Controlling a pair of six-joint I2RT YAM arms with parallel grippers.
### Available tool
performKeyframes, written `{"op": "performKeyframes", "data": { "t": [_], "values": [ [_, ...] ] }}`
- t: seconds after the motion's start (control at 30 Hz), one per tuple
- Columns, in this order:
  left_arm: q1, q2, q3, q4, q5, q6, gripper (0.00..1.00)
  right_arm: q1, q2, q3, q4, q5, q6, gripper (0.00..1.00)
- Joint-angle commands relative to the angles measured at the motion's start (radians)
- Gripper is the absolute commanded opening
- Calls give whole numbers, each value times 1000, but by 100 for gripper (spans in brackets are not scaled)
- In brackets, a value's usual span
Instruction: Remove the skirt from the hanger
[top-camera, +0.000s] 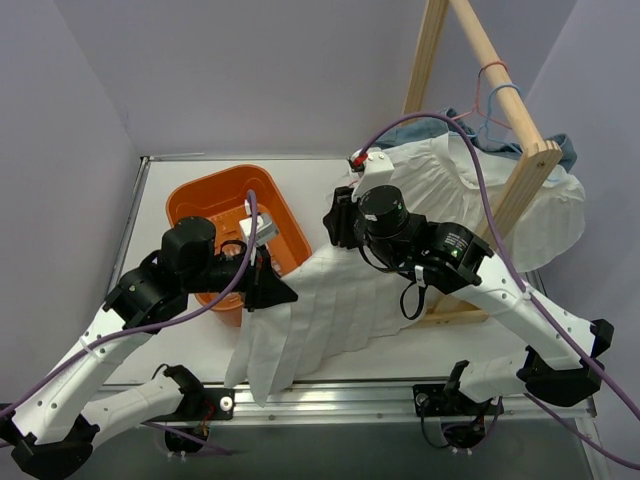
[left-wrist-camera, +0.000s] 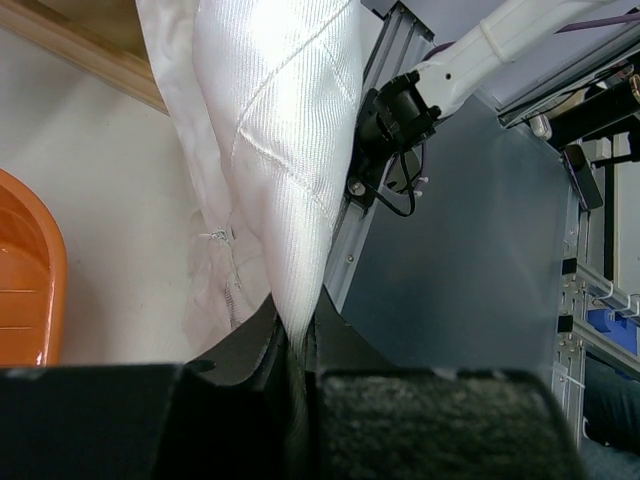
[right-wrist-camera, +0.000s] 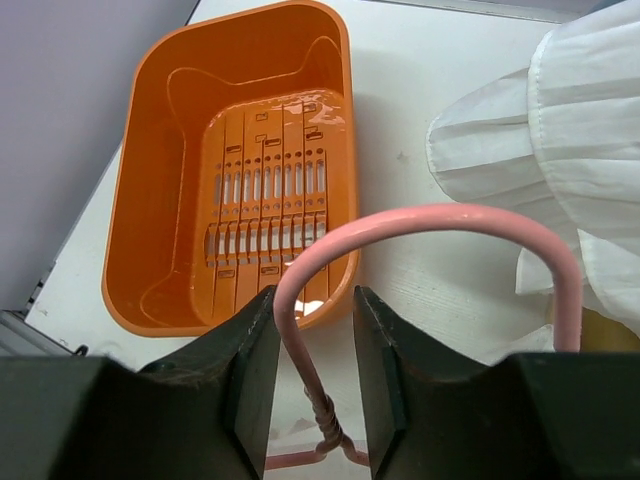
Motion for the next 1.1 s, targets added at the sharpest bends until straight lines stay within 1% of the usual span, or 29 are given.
{"op": "performKeyframes", "data": {
  "t": [0.0, 0.07, 0.13, 0.43, 0.53, 0.67, 0.87, 1.07],
  "values": [
    [2, -14, 59, 68, 24, 22, 2, 11, -14, 13, 0, 33, 5, 32],
    [1, -11, 56, 61, 15, 28, 2, 11, -19, 18, -5, 39, 0, 36],
    [2, -9, 56, 53, 8, 34, 2, 11, -31, 26, -20, 50, -3, 37],
    [2, -3, 54, 45, 5, 46, 2, 10, -83, 16, -66, 84, -6, 36],
    [2, -1, 57, 42, 4, 48, 2, 10, -95, 7, -59, 79, -6, 33],
    [2, -3, 64, 45, 7, 48, 2, 11, -88, 4, -59, 79, -10, 25],
    [2, -9, 73, 42, 13, 45, 2, 10, -54, -1, -39, 61, -10, 27],
    [2, -11, 82, 25, 13, 54, 2, 11, -48, -2, -33, 53, -12, 24]
  ]
}}
